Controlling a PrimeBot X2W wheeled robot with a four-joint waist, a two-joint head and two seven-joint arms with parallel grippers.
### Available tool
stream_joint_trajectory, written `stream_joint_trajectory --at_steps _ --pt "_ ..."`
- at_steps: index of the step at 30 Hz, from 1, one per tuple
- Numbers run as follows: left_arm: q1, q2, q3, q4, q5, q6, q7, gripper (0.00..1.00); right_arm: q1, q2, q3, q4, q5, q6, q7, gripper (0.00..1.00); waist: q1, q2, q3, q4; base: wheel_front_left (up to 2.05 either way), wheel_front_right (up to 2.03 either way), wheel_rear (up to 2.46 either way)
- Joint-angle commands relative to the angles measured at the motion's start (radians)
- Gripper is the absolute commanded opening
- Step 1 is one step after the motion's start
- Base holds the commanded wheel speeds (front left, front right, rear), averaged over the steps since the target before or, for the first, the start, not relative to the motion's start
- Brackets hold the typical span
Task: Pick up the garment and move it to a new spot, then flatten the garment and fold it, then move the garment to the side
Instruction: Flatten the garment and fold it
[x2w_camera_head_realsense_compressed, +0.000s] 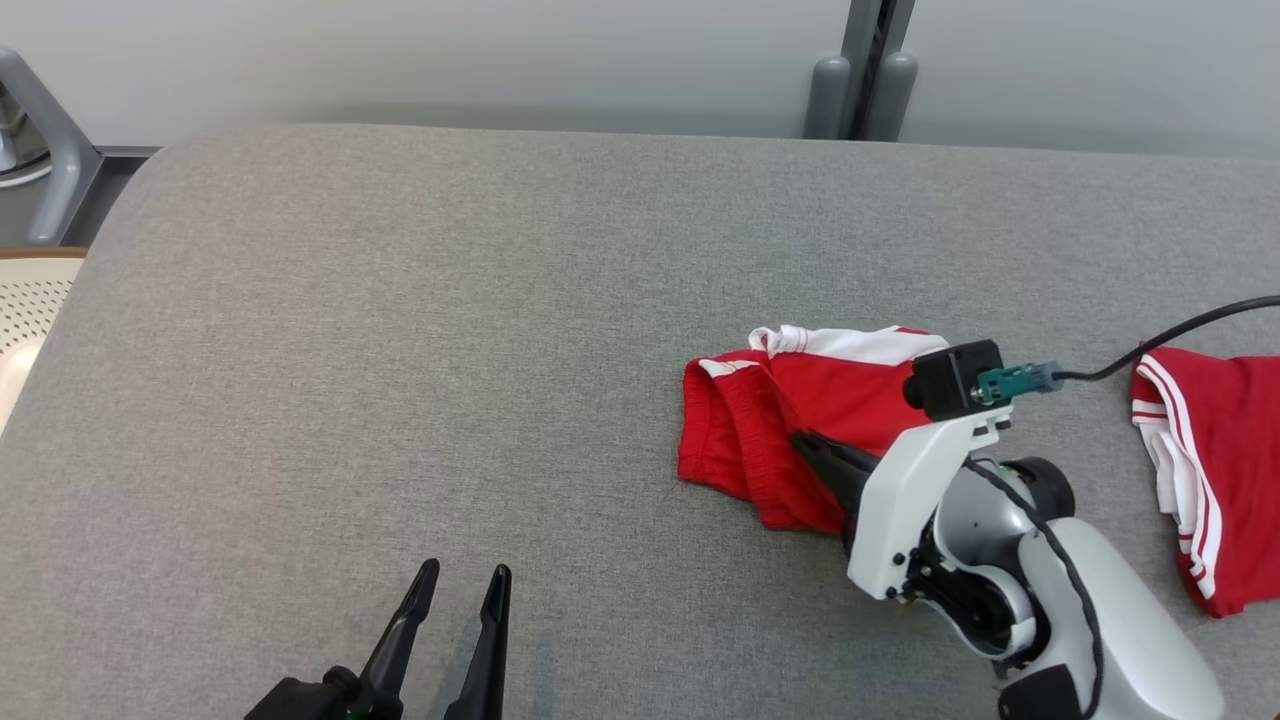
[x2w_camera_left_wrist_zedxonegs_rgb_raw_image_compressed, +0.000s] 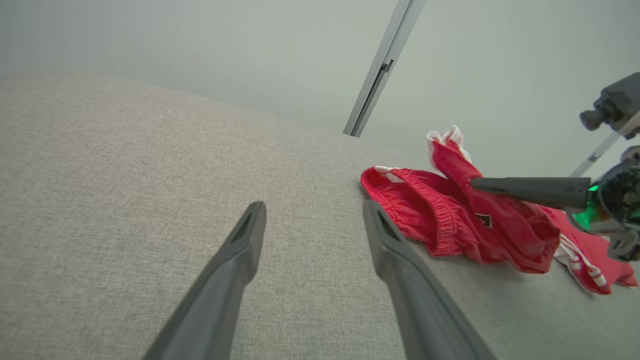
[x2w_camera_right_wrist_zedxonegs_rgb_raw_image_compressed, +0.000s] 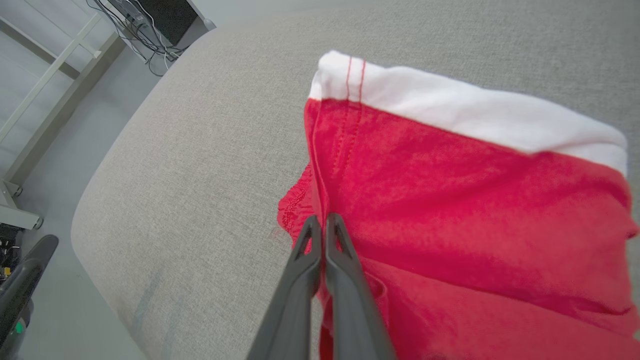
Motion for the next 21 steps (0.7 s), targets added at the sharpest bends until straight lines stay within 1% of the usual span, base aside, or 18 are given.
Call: stream_joint_trajectory --at_steps 1,6,10,16,17,18,21 --pt "0.011 0.004 -0.001 0.002 0.005 -0.001 -0.001 1.00 -0.003 0.015 0.005 0.026 -0.009 0.002 -0.032 0.00 0.0000 0.0000 -0.006 0.005 0.00 0.00 0.00" --pt "0.010 0.004 -0.006 0.006 0.010 -0.001 -0.001 1.00 -0.053 0.049 0.013 0.120 -0.014 0.002 -0.095 0.00 0.0000 0.0000 -0.007 0.008 0.00 0.00 0.00" --pt "0.007 0.004 -0.009 0.009 0.002 -0.002 -0.001 1.00 -0.098 0.058 0.030 0.198 -0.002 0.002 -0.137 0.00 0.0000 0.0000 -0.009 0.009 0.00 0.00 0.00" --pt "0.003 0.004 -0.024 0.014 -0.002 -0.002 -0.001 1.00 -0.145 0.059 0.130 0.271 0.090 0.002 -0.197 0.00 0.0000 0.0000 -0.010 0.010 0.00 0.00 0.00" --pt "0.003 0.004 -0.022 0.014 -0.003 -0.002 -0.001 1.00 -0.152 0.059 0.154 0.274 0.102 0.002 -0.214 0.36 0.0000 0.0000 -0.010 0.008 0.00 0.00 0.00" --pt "0.004 0.004 -0.020 0.015 -0.004 -0.002 -0.001 1.00 -0.157 0.059 0.172 0.279 0.112 0.002 -0.230 1.00 0.0000 0.0000 -0.011 0.006 0.00 0.00 0.00" --pt "0.006 0.003 -0.013 0.014 -0.006 -0.002 -0.001 1.00 -0.166 0.058 0.201 0.291 0.130 0.002 -0.297 1.00 0.0000 0.0000 -0.009 -0.005 0.00 0.00 0.00"
